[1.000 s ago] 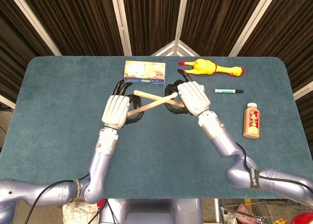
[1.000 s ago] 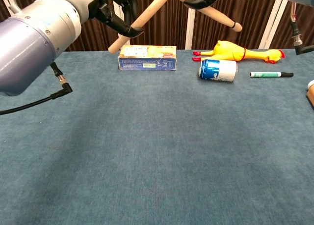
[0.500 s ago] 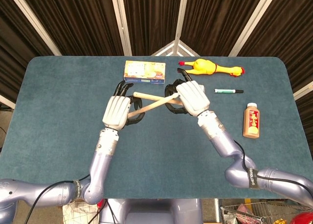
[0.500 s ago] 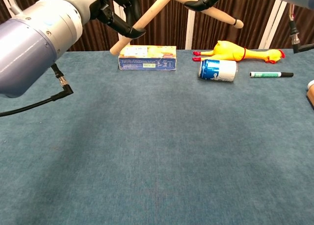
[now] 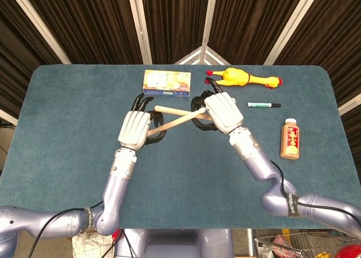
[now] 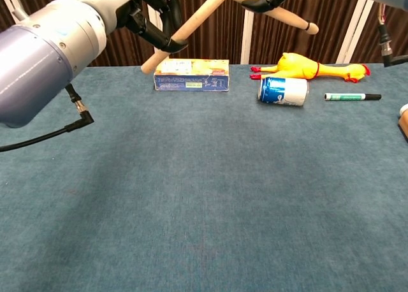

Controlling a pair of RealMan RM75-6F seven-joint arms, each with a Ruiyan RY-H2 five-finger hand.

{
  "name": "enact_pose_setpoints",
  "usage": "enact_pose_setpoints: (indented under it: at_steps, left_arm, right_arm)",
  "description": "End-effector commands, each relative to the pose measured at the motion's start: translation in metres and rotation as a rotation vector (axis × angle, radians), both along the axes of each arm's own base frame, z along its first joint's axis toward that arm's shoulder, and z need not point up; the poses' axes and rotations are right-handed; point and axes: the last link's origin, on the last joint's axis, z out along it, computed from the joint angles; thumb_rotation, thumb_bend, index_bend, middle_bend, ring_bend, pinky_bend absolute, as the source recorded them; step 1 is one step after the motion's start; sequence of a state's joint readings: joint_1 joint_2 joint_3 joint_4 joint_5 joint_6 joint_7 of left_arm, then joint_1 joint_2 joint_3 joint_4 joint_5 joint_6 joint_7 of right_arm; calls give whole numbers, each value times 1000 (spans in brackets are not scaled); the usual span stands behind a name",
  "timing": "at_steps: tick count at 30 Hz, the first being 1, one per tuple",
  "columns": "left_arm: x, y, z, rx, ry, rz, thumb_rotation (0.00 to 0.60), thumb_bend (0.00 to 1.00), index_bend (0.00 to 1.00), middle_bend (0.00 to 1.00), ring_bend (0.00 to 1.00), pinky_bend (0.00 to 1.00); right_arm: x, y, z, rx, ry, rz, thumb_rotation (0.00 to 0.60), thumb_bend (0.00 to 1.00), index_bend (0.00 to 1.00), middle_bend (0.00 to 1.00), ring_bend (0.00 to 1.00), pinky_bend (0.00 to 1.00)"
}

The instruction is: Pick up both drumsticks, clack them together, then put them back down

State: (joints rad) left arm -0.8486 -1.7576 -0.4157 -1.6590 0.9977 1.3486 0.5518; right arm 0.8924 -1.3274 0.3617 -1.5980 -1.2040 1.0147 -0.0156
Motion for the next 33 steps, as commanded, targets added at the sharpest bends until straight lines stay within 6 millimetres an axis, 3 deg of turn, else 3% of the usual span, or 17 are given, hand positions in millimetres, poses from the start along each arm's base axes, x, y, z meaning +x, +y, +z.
enact_pose_setpoints:
  at_steps: [1,6,9,14,17,20,23,28,33]
  left_arm:
    - [0,0,-1,-6,-1,0,600,420,636,626,142,0]
    - [-5,-3,2,-48,-1,-14,600,420,639,626,142,0]
    - [-18,-5,17,-64,36,-41,600,420,640,625,142,0]
    - [-70,-7,51,-32,192,-39,600,420,644,625,142,0]
    - [-112,-9,73,-24,277,1,600,420,645,625,142,0]
    - [-144,-12,85,-27,339,38,600,420,648,625,142,0]
    - [-192,-18,96,-61,433,88,600,420,647,625,142,0]
    - [-239,-23,94,-113,495,107,600,420,648,625,142,0]
    - [-267,-24,79,-142,591,76,600,420,648,624,142,0]
  right_arm:
    - [-1,0,1,-1,3,-2,600,465,707,615,397,61]
    - [-11,-3,3,0,18,-36,600,466,706,619,397,61]
    - [-30,-8,5,-15,69,-78,600,465,706,619,396,61]
    - [-78,-12,5,-30,118,-159,600,465,707,619,396,61]
    - [-111,-11,6,-46,143,-192,600,466,707,619,396,61]
    - [-131,-7,9,-74,191,-181,600,466,710,619,396,61]
    - [-157,1,13,-130,272,-140,600,466,712,619,396,61]
    - [-180,15,2,-117,304,-108,600,466,712,619,397,61]
    - [-188,26,-19,-86,356,-60,600,466,712,619,397,61]
